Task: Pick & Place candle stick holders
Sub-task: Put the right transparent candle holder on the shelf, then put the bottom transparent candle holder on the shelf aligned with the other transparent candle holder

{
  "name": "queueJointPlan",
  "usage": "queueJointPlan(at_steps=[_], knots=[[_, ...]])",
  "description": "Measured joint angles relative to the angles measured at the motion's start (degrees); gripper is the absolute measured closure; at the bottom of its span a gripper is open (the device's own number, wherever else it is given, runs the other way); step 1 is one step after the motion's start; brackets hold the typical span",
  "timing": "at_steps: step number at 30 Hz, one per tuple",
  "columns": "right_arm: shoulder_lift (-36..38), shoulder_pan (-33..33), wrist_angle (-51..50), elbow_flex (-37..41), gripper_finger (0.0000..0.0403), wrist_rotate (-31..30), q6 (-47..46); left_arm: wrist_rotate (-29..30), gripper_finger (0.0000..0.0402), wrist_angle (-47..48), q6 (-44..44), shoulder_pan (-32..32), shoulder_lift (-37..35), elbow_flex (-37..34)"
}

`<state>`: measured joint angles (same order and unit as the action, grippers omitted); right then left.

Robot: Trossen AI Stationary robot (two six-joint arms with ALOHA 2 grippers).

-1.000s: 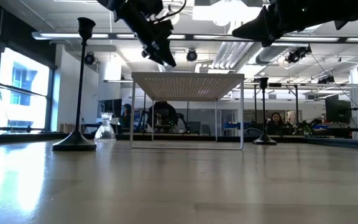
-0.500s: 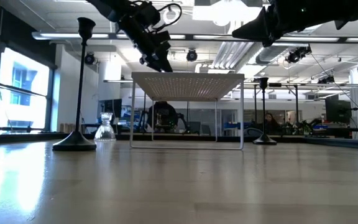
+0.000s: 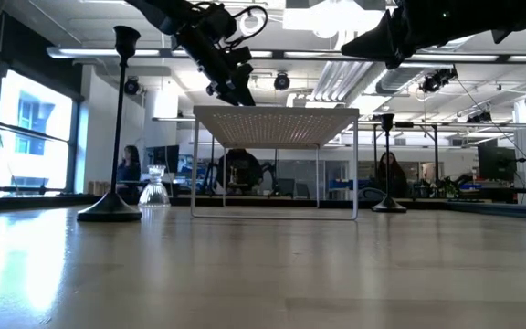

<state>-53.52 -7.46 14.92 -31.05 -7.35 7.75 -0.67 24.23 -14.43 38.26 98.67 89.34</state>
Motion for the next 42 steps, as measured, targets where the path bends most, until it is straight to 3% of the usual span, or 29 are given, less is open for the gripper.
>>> queueJointPlan(at_steps=[14,24,31,35,42], knots=[[0.0,0.0,0.0,0.0,0.0401,0.0,0.0,0.0,0.0122,2.4,2.8,-0.1,-0.1,-0.1],[0.0,0.0,0.0,0.0,0.0402,0.0,0.0,-0.1,0.0118,3.5,0.9,-0.1,-4.4,-0.1],[0.0,0.0,-0.1,0.0,0.0399,0.7,0.1,0.0,0.0121,12.9,-1.8,-1.1,-10.2,-0.1],[0.0,0.0,-0.4,0.0,0.0402,0.7,1.2,0.2,0.0167,16.7,-1.9,-4.4,-13.4,-0.1],[0.0,0.0,-0.6,0.0,0.0402,0.7,1.7,-0.1,0.0349,9.9,-1.9,-14.5,-17.7,-6.2]])
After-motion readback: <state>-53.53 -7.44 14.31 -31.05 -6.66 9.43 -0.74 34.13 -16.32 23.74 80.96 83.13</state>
